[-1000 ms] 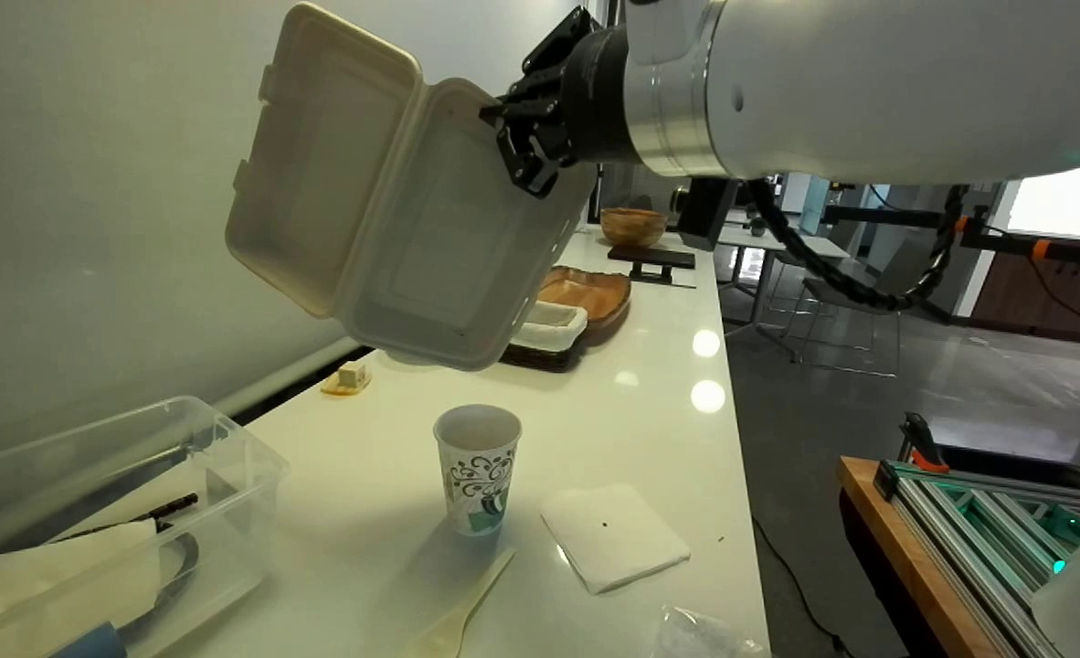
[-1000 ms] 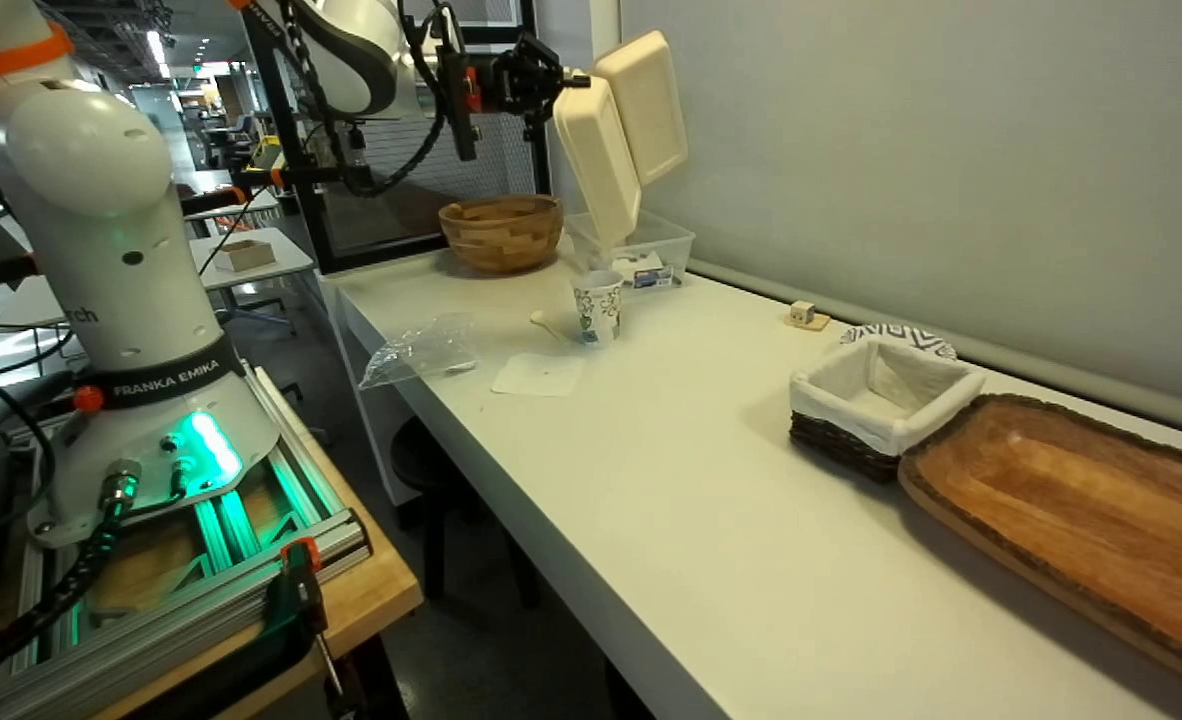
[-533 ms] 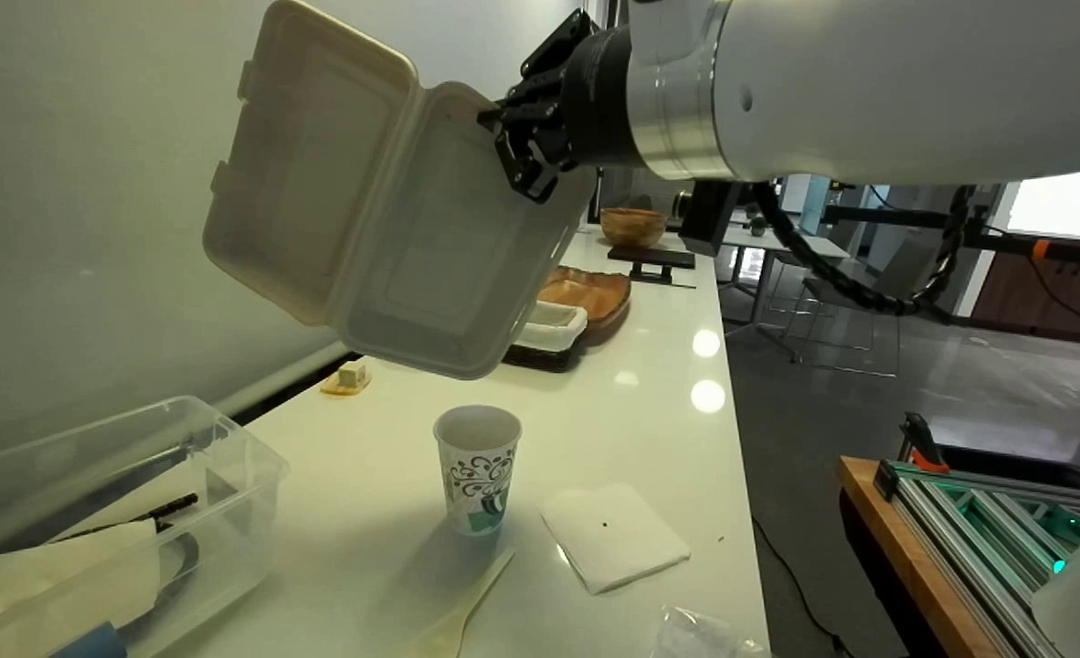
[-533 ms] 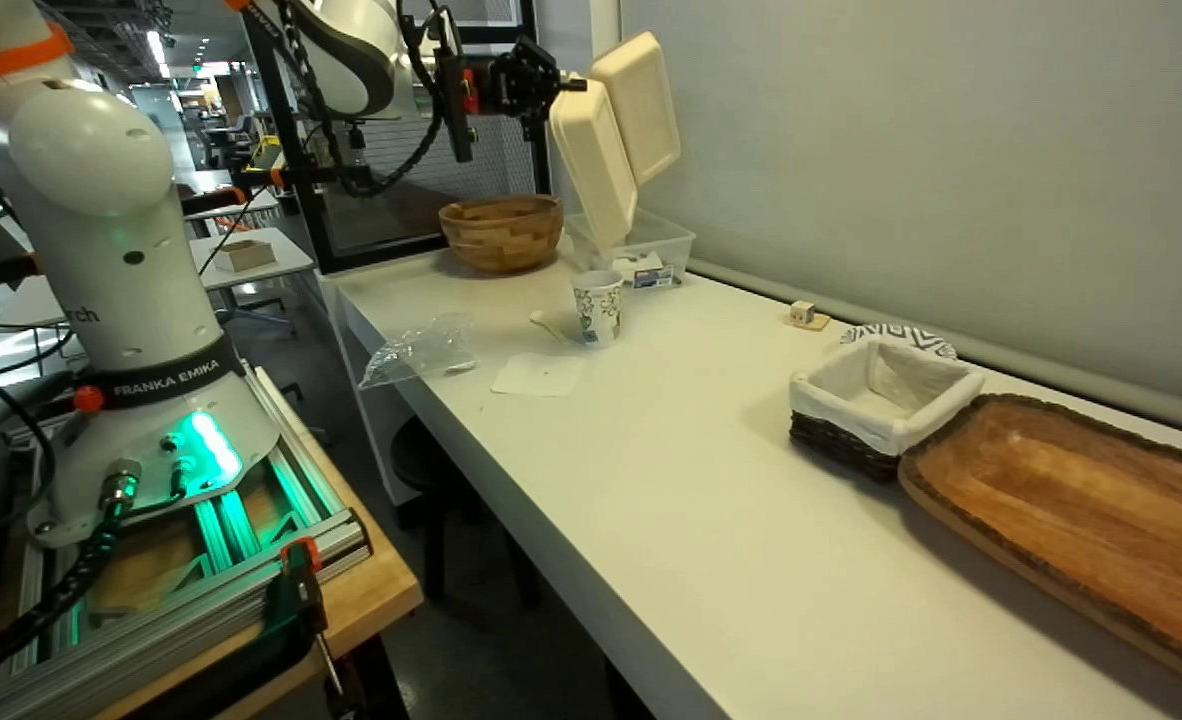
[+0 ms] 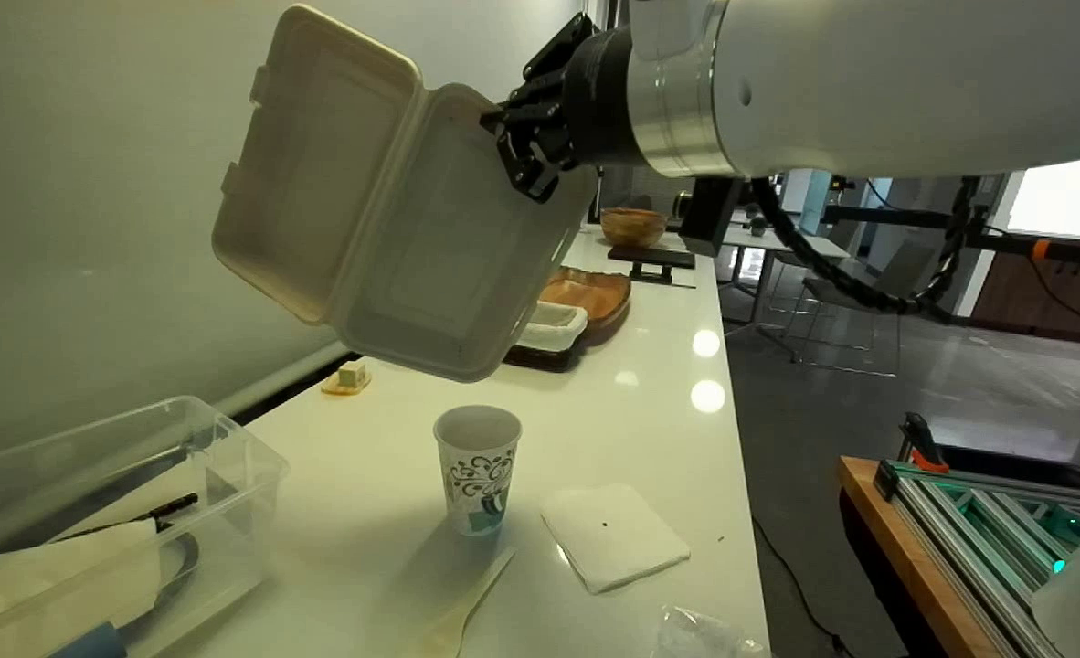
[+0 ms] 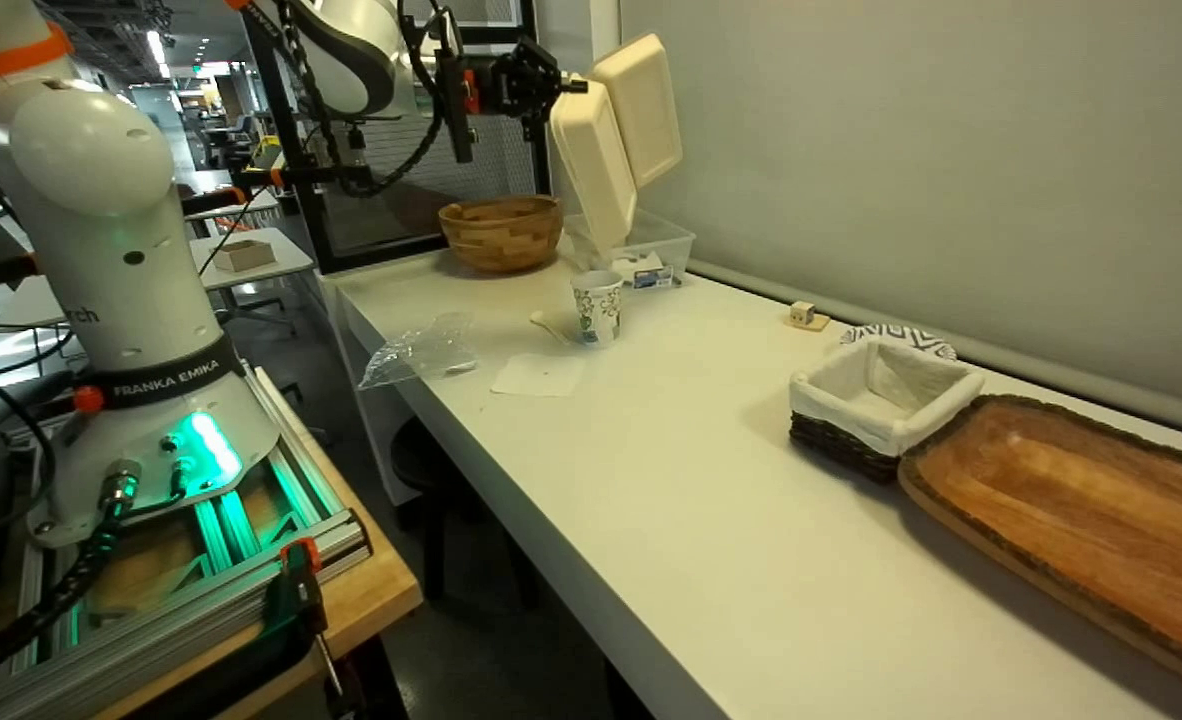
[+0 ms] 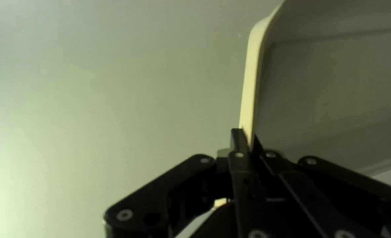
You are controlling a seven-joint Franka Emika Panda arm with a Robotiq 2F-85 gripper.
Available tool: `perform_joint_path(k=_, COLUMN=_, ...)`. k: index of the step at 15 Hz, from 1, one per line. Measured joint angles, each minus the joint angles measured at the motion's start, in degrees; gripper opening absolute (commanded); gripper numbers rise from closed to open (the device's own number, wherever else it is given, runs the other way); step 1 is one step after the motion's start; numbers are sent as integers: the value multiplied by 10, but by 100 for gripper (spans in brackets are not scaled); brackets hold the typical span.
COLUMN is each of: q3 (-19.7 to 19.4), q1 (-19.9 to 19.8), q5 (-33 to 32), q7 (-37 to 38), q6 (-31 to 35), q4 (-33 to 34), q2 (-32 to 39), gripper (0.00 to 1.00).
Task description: Pour the contents from the lunch pack into the cup
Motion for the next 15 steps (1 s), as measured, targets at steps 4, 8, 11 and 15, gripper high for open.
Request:
perform_joint_path(k=4, q3=-21, q1=-2, q5=3, q7=15, q6=23, q4=1, q2=-25, gripper=1)
perform_joint_path(k=8, q3=-71, q1=-14, q5=30, q7=18, q6=86, q4=1, q2=-84, gripper=1)
perform_joint_path(k=11, q3=-137, q1=-38, q5=40, q7=19, q6=176, q4=0, q2=-134, gripper=1)
perform_joint_path(k=15, q3=-249, q1=-81, q5=34, q7=28, q6=302, q4=0, q2=-173, gripper=1)
